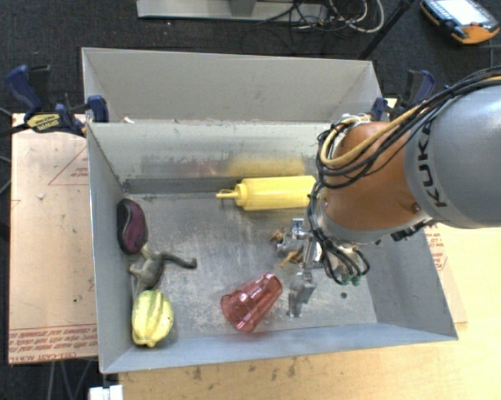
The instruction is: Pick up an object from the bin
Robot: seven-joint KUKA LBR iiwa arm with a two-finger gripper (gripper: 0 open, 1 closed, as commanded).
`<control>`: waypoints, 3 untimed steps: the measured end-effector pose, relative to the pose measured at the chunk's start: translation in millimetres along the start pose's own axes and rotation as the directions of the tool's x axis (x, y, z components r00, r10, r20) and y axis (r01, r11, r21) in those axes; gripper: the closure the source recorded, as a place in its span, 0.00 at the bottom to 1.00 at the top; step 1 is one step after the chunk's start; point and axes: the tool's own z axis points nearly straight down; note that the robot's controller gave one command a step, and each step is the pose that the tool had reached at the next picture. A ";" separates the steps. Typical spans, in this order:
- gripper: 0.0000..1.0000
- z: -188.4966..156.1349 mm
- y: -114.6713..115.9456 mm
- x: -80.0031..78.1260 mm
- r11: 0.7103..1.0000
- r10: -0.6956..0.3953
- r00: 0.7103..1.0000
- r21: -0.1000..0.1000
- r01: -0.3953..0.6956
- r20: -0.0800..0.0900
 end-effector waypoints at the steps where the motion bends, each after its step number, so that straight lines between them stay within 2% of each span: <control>1: 0.00 0.0 0.0 0.0 1.000 0.000 1.000 0.000 0.000 0.000; 2: 1.00 61.6 62.7 2.2 0.999 -0.035 0.999 0.002 0.035 0.010; 3: 1.00 61.6 62.8 2.2 0.999 -0.035 0.999 0.002 0.035 0.010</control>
Offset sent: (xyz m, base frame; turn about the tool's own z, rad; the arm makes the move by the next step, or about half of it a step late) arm -0.0082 0.0643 -0.0717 -0.0352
